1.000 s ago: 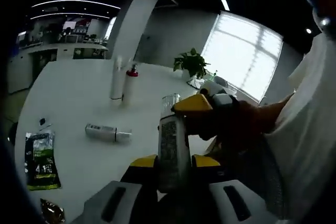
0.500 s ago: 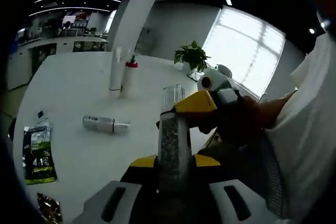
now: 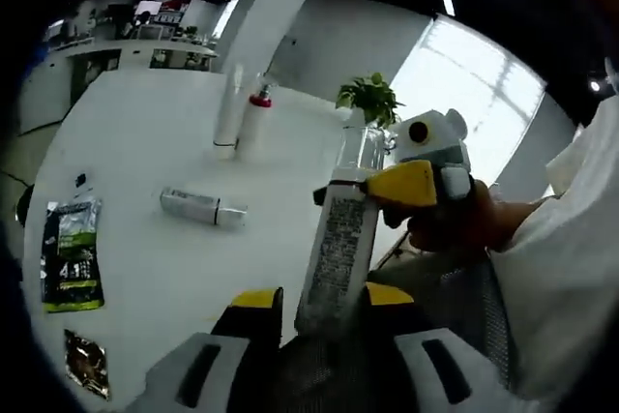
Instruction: Arrange the skincare products in the storage area until every visible bottle or jar stands upright without overlapping.
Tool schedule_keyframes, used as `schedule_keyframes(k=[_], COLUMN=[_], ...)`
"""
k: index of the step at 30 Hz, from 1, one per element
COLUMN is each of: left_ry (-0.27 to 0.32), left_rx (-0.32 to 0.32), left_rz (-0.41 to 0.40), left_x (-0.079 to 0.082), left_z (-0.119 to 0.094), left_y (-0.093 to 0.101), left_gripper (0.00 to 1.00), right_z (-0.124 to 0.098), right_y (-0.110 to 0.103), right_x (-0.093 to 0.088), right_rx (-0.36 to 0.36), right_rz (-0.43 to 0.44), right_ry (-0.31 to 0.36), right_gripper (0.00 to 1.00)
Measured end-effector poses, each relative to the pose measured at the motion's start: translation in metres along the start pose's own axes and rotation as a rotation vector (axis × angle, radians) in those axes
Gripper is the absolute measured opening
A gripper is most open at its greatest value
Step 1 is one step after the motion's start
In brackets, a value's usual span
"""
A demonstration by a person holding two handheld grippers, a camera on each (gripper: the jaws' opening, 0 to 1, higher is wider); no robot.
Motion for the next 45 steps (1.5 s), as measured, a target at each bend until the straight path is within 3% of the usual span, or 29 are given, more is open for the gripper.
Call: schedule_keyframes(k=[3, 6, 8, 10, 11, 13, 14, 16, 18, 21, 26, 30, 38, 45], left_ry=[0.035, 0.091, 0.118, 0.11, 0.076, 0.027, 0.025, 0.058, 0.04, 0.025, -0.052, -0.049, -0.102, -0.117], left_rx=[0.038, 0.104, 0.091, 0.086, 0.099, 0.142, 0.151, 0.236, 0.296, 0.289, 0.278, 0.28, 0.269, 0.257], left_rz=[0.066, 0.114, 0.118, 0.129, 0.202, 0.269, 0.272, 0.314, 0.26, 0.373, 0.339, 0.35, 0.313, 0.266], left_x=[0.002, 0.005, 0.008, 0.01, 0.007, 0.001, 0.0, 0.001, -0.007, -0.003, -0.017, -0.017, -0.029, -0.035], left_z=[-0.005, -0.006, -0.008, -0.006, -0.007, -0.009, -0.009, -0.015, -0.015, -0.011, -0.007, -0.008, -0.005, -0.005], left_y=[-0.012, -0.024, -0.023, -0.023, -0.027, -0.037, -0.039, -0.052, -0.061, -0.055, -0.058, -0.058, -0.064, -0.068], left_gripper=[0.39, 0.57, 0.58, 0.58, 0.58, 0.57, 0.56, 0.52, 0.51, 0.48, 0.45, 0.41, 0.37, 0.36], right_z=[0.0, -0.002, -0.004, -0.007, -0.01, -0.013, -0.016, -0.02, -0.024, -0.026, -0.025, -0.022, -0.013, -0.006], right_y=[0.003, 0.003, 0.002, 0.005, 0.007, 0.009, 0.011, 0.013, 0.015, 0.02, 0.031, 0.038, 0.059, 0.085], right_x=[0.001, 0.004, 0.009, 0.013, 0.016, 0.02, 0.023, 0.027, 0.03, 0.034, 0.046, 0.062, 0.079, 0.089], right_rx=[-0.015, -0.018, -0.021, -0.03, -0.049, -0.057, -0.076, -0.093, -0.114, -0.153, -0.199, -0.244, -0.346, -0.441], right_rz=[-0.014, -0.026, -0.034, -0.033, -0.047, -0.058, -0.074, -0.098, -0.122, -0.187, -0.295, -0.375, -0.491, -0.648], right_ry=[-0.001, 0.012, 0.033, 0.043, 0.053, 0.053, 0.058, 0.064, 0.062, 0.03, -0.008, -0.017, -0.065, -0.179], right_gripper=[0.2, 0.2, 0.21, 0.21, 0.21, 0.21, 0.21, 0.21, 0.21, 0.21, 0.21, 0.21, 0.2, 0.2])
Point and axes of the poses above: the point that each gripper's makers call its tool centre point, and the gripper's own axes: z roughly forward along the fingers, y roughly to its right, x roughly out of its top, the point moved 4 cm from there along -z, roughly backward along the fingers, and after that the axes turned 2 degrees about x, right-handed, at the moved point
